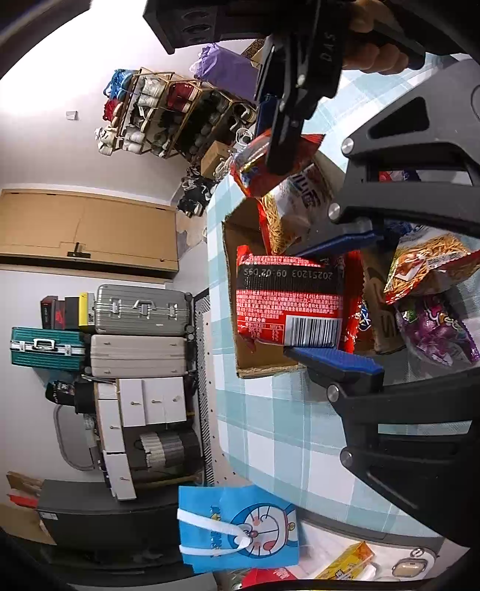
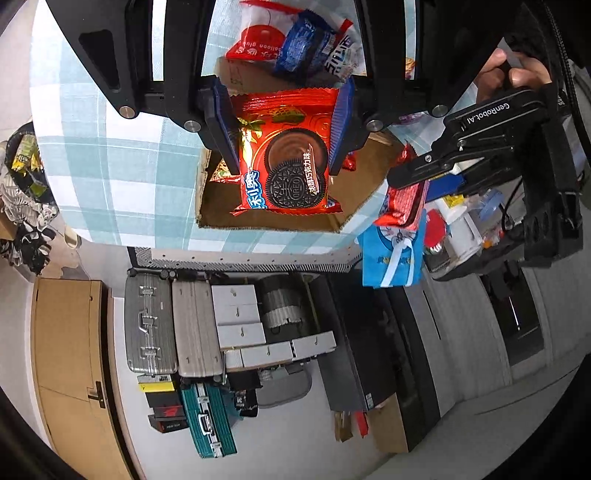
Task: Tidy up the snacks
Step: 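Lift and carry both red packs over the box with both grippers, then open both grippers to drop the red packs into the box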
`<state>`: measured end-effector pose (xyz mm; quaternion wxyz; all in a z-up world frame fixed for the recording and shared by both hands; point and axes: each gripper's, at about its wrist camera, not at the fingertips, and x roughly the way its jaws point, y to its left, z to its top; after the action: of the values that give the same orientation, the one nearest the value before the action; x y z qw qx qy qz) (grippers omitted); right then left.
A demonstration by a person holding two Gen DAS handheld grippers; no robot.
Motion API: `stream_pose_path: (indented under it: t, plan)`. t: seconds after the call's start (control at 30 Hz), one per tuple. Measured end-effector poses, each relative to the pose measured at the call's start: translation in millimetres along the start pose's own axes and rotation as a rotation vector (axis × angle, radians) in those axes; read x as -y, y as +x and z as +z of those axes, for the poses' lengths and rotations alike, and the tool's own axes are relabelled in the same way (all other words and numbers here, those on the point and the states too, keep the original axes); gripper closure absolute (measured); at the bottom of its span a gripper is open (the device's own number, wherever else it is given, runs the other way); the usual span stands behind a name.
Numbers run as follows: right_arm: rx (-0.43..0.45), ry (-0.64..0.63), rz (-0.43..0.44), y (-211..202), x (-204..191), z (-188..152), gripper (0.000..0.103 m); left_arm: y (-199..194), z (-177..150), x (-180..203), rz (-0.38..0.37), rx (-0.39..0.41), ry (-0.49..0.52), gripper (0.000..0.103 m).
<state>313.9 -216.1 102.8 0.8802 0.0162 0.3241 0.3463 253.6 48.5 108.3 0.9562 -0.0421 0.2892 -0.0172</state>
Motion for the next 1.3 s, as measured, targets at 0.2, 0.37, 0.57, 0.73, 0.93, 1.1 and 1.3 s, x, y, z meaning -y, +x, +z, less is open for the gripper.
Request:
stream_pose_path:
  t: [0.2, 0.37, 0.57, 0.73, 0.93, 1.1, 1.3]
  plan:
    - [-0.030, 0.010, 0.003, 20.8, 3.9, -0.7, 0.058, 30.8, -0.3, -0.6, 0.007, -0.030, 0.014, 0.061]
    - [-0.051, 0.010, 0.002, 41.5, 9.6, 2.7, 0.058, 57.8, 0.6, -1.5, 0.009, -0.055, 0.020, 0.061]
    - [-0.045, 0.030, -0.006, 56.2, 18.9, 14.5, 0.058, 82.9, 4.1, -1.8, 0.012, -0.070, 0.030, 0.061]
    - [-0.049, 0.018, -0.022, 64.5, 23.1, 21.0, 0.058, 103.5, 4.3, -0.1, 0.023, -0.083, 0.037, 0.061]
    - [-0.042, 0.026, -0.038, 69.6, 26.8, 28.6, 0.058, 123.6, 3.6, 4.6, 0.030, -0.104, 0.044, 0.061]
    - [-0.034, 0.027, -0.035, 69.6, 25.8, 30.1, 0.050, 122.6, 5.7, 4.6, 0.018, -0.094, 0.041, 0.060]
    - [0.007, -0.016, -0.007, 48.0, 20.0, 24.4, 0.025, 99.7, 4.0, 0.0, 0.002, -0.058, 0.027, 0.024]
